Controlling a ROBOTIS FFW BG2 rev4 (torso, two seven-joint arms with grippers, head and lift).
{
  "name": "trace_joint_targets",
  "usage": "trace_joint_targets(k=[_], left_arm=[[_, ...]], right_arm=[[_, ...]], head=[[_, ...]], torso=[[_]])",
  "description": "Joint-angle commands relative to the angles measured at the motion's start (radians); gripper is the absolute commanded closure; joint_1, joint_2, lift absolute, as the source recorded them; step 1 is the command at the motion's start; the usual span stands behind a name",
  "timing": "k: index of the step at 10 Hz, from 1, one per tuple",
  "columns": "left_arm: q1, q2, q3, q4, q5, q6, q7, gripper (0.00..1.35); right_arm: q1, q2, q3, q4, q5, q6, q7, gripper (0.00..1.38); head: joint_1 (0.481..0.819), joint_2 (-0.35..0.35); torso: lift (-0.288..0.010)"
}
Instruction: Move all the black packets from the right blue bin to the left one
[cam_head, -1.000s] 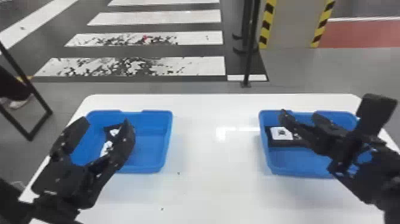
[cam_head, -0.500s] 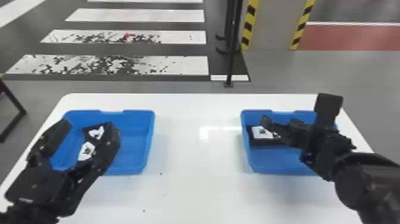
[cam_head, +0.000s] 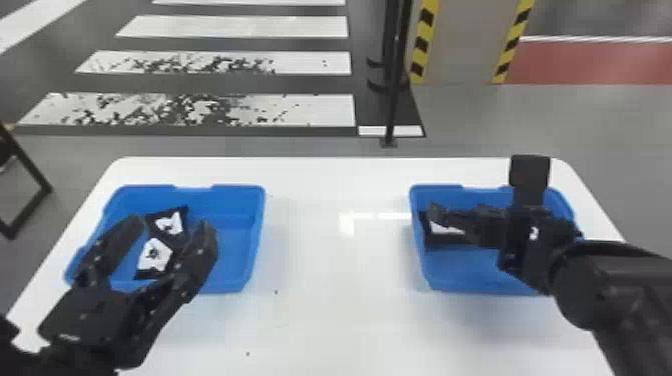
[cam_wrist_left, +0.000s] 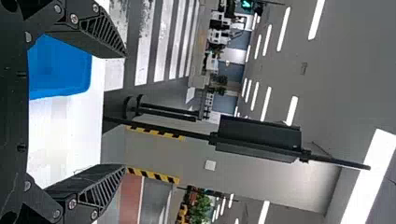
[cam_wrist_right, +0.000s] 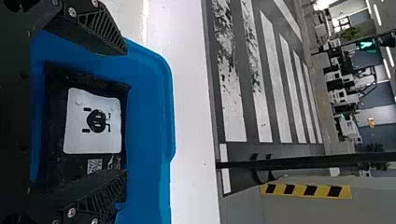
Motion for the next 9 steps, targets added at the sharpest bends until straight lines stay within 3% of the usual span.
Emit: trace_joint_targets(k=[1,9], left_arm=[[-0.002,0.000,-0.001,0.000,0.001,0.021,-0.003,0.21],[-0.010,0.000,0.009,0.005,-0.009,0.033,-0.012,0.21]], right_arm=[[-0.009,-0.003,0.000,-0.013,0.009,0.051,-0.007,0.13],[-0.075,-0.010,0.004,0.097,0.009,0.132,-0.023,0.14]], head=[[0.695,0.008],[0.695,-0.012]], torso=[[-0.140],[-0.140]])
